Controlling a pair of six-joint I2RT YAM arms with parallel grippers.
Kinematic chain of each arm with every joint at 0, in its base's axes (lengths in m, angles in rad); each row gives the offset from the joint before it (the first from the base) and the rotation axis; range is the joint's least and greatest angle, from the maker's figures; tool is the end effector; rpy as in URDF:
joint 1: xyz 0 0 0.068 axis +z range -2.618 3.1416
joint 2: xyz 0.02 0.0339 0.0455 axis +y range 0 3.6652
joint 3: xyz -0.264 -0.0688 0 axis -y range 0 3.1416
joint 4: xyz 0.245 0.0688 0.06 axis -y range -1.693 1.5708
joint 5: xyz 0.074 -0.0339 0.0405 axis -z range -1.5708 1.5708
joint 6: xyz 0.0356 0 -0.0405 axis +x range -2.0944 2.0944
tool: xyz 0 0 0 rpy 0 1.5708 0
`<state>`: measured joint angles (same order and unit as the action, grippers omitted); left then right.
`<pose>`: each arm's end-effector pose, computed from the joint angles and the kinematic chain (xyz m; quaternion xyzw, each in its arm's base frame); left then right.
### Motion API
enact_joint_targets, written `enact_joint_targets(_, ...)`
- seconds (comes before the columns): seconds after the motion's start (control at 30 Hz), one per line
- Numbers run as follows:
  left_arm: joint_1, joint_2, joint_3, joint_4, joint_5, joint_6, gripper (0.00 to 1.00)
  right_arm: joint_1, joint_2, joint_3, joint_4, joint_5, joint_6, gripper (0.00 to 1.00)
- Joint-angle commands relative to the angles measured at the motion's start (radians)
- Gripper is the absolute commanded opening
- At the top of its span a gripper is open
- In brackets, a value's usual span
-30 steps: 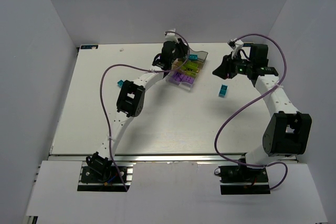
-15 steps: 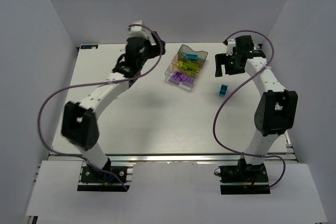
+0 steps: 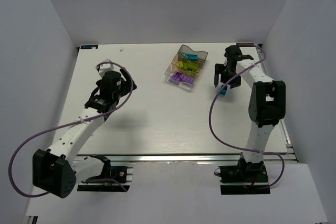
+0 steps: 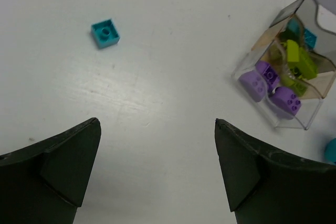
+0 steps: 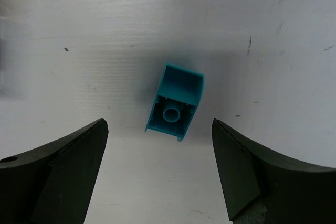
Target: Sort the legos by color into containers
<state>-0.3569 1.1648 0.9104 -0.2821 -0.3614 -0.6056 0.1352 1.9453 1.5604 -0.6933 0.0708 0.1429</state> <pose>0.2482 -0.0791 0.2976 -0.1942 0.8375 -0.0867 0.5034 0.4145 0.0538 0.2263 0.0124 0.9692 -0.0002 0.2461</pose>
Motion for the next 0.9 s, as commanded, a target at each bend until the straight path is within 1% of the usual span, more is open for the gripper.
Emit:
enact_joint_targets(0.0,-0.002,-0.083,-0.044,-0.068,-0.04,-0.065,0.98,0.0,0.036,-0.011,-0.002,0.029,0.072,0.84)
enact_joint_targets(0.13,-0.002,-0.143,-0.082,-0.103,-0.053,-0.091,0.98,0.0,0.066,-0.019,0.001,0.03,0.121,0.79)
enact_joint_targets(0.3,-0.002,-0.178,-0.11,-0.127,-0.063,-0.108,0.98,0.0,0.069,-0.028,0.011,0.058,0.118,0.67)
enact_joint_targets(0.33,-0.002,-0.185,-0.12,-0.131,-0.065,-0.111,0.98,-0.002,0.067,-0.029,0.012,0.058,0.115,0.64)
enact_joint_targets(0.37,-0.002,-0.191,-0.126,-0.131,-0.065,-0.115,0.98,-0.002,0.066,-0.028,0.014,0.058,0.107,0.57)
enact_joint_targets(0.43,-0.002,-0.197,-0.143,-0.131,-0.065,-0.132,0.98,-0.003,0.061,-0.028,0.02,0.055,0.1,0.5)
enact_joint_targets(0.47,-0.002,-0.204,-0.148,-0.132,-0.065,-0.143,0.98,-0.003,0.06,-0.026,0.023,0.052,0.092,0.42)
enact_joint_targets(0.53,-0.002,-0.212,-0.162,-0.14,-0.071,-0.155,0.98,-0.002,0.055,-0.026,0.035,0.05,0.087,0.34)
enact_joint_targets(0.57,-0.002,-0.217,-0.165,-0.143,-0.077,-0.161,0.98,-0.003,0.047,-0.026,0.043,0.049,0.083,0.25)
enact_joint_targets(0.63,-0.002,-0.231,-0.171,-0.157,-0.083,-0.161,0.98,-0.003,0.041,-0.017,0.066,0.032,0.063,0.16)
enact_joint_targets(0.67,-0.002,-0.235,-0.171,-0.161,-0.086,-0.161,0.98,-0.002,0.038,-0.007,0.07,0.026,0.054,0.07)
enact_joint_targets(0.73,-0.002,-0.246,-0.173,-0.178,-0.096,-0.158,0.98,-0.002,0.032,0.016,0.095,-0.02,0.009,0.01)
enact_joint_targets(0.77,-0.002,-0.251,-0.177,-0.181,-0.097,-0.158,0.98,-0.002,0.03,0.047,0.107,-0.037,-0.008,0.0)
enact_joint_targets(0.8,-0.002,-0.255,-0.179,-0.187,-0.1,-0.158,0.98,0.0,0.03,0.062,0.119,-0.111,-0.031,0.0)
enact_joint_targets(0.83,-0.002,-0.26,-0.182,-0.189,-0.102,-0.161,0.98,0.0,0.033,0.081,0.138,-0.138,-0.084,0.0)
enact_joint_targets(0.87,-0.002,-0.261,-0.188,-0.19,-0.103,-0.166,0.98,0.0,0.034,0.11,0.173,-0.146,-0.098,0.0)
